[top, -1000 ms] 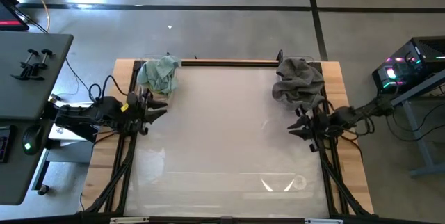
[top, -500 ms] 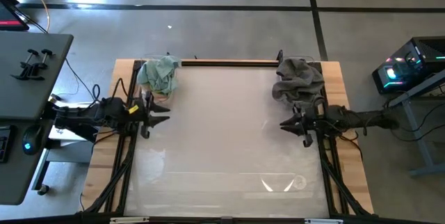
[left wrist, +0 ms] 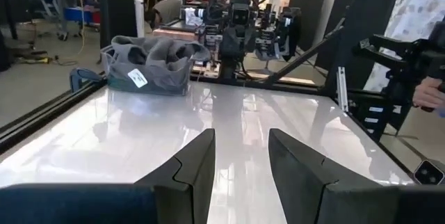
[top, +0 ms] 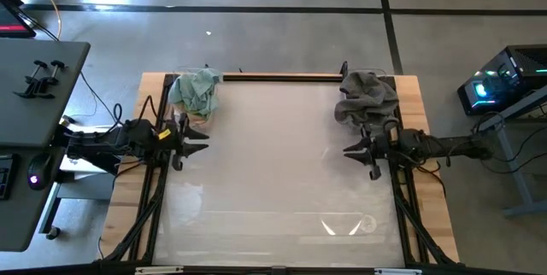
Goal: Sort towels by color in basket
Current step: Return to Home Position
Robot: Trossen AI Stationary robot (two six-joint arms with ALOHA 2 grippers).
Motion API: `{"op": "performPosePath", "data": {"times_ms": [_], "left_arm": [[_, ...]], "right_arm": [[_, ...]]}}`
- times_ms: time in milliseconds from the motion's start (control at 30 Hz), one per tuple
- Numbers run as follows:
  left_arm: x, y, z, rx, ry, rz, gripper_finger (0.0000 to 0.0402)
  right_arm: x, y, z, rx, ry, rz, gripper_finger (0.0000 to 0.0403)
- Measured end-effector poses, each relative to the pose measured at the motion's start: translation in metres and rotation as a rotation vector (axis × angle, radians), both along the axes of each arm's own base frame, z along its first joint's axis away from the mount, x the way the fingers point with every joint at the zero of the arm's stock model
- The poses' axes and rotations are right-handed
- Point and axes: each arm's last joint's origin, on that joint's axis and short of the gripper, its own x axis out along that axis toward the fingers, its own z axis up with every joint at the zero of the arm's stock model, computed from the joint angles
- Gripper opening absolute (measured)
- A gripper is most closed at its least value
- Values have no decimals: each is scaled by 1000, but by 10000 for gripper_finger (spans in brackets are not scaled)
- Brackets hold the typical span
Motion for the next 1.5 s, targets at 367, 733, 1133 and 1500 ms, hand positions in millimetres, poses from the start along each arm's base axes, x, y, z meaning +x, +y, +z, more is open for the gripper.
{"op": "performPosePath", "data": {"times_ms": [367, 733, 1133, 1500], "left_arm": [[15, -3, -30, 60, -132, -45, 97], [15, -3, -35, 246, -80, -77, 5], [17, -3, -37, 282, -42, -58, 21], [17, -3, -37, 283, -42, -56, 21]], "right_arm": [[0, 0, 0, 3, 2, -7, 62], [0, 0, 0, 4, 2, -7, 62], [0, 0, 0, 4, 2, -7, 62], [0, 0, 0, 132, 13, -9, 62]]}}
